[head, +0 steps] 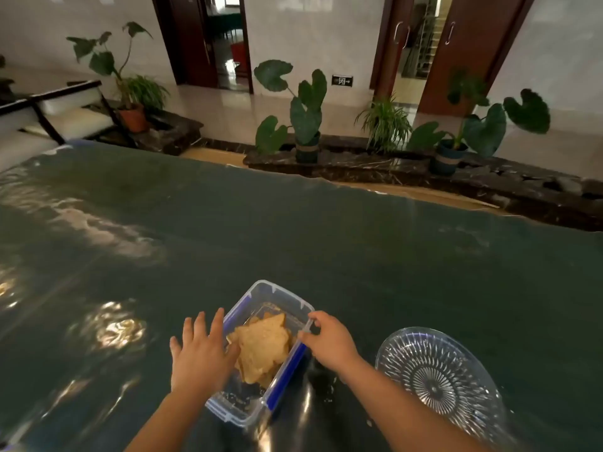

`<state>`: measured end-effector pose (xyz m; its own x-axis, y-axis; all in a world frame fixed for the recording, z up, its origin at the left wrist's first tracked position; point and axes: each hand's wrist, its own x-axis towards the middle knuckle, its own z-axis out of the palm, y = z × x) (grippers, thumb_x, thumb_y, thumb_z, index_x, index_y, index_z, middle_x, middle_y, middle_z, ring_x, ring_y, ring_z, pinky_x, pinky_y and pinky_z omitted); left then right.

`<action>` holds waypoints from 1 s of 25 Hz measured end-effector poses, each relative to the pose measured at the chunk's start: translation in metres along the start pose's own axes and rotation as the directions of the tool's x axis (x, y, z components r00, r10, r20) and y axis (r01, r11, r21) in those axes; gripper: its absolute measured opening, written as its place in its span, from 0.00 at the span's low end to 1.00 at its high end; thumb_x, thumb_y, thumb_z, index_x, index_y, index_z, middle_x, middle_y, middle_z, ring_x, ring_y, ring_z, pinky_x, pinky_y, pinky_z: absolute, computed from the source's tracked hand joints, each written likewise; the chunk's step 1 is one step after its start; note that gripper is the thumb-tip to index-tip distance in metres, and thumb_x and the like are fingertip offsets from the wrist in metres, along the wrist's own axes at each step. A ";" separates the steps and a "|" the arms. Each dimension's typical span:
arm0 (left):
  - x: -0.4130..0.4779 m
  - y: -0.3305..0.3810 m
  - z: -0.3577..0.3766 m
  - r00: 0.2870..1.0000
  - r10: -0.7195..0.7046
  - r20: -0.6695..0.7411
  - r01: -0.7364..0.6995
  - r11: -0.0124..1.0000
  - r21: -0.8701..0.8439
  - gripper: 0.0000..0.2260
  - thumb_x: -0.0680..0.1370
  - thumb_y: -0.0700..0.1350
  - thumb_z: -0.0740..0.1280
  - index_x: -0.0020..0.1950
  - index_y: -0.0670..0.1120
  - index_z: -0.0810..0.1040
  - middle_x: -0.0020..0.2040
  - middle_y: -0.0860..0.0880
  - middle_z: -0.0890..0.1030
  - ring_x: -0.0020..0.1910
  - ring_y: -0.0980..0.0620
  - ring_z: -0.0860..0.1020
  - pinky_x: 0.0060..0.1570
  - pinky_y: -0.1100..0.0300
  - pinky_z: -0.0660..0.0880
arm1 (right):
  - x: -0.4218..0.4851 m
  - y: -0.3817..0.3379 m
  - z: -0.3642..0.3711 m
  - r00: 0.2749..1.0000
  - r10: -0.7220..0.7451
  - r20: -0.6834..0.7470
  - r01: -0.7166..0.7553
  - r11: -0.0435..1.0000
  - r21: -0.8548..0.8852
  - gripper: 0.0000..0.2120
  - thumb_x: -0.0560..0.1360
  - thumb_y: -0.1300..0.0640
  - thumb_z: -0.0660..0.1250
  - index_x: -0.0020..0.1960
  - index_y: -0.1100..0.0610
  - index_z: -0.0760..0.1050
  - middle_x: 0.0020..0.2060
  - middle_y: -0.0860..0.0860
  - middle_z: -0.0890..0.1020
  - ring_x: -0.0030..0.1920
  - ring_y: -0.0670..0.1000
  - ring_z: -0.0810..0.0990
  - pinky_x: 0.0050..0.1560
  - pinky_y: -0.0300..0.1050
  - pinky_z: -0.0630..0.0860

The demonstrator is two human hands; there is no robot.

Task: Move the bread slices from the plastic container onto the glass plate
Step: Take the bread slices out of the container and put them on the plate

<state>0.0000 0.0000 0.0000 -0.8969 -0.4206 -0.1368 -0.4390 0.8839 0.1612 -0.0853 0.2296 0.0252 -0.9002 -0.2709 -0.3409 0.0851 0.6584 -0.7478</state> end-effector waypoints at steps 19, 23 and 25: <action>-0.060 0.039 0.033 0.984 0.007 0.181 0.079 0.884 -0.460 0.23 0.77 0.62 0.58 0.69 0.55 0.63 0.57 0.49 0.74 0.53 0.49 0.76 0.48 0.52 0.74 | -0.004 0.022 -0.015 0.982 0.187 -0.020 -0.177 0.954 0.241 0.18 0.79 0.52 0.63 0.69 0.51 0.71 0.66 0.53 0.74 0.62 0.55 0.76 0.63 0.59 0.76; -0.057 0.048 0.038 0.998 0.000 0.069 0.025 0.930 -0.367 0.29 0.78 0.61 0.56 0.76 0.51 0.56 0.62 0.47 0.73 0.57 0.49 0.73 0.53 0.53 0.75 | -0.003 0.029 -0.024 0.988 0.154 0.006 -0.152 0.967 0.207 0.18 0.79 0.52 0.63 0.68 0.51 0.71 0.67 0.52 0.72 0.62 0.54 0.76 0.63 0.58 0.76; -0.053 0.049 0.039 0.999 0.036 0.029 -0.023 0.934 -0.356 0.31 0.78 0.61 0.55 0.77 0.51 0.52 0.63 0.47 0.72 0.58 0.50 0.72 0.56 0.52 0.75 | -0.002 0.031 -0.022 0.992 0.124 0.011 -0.124 0.985 0.119 0.20 0.78 0.50 0.64 0.69 0.51 0.70 0.69 0.52 0.70 0.64 0.53 0.75 0.65 0.55 0.74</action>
<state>0.0277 0.0734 -0.0231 -0.9100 -0.3826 -0.1597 -0.4087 0.7627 0.5013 -0.0907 0.2660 0.0152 -0.8780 -0.1953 -0.4371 0.2462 0.5989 -0.7620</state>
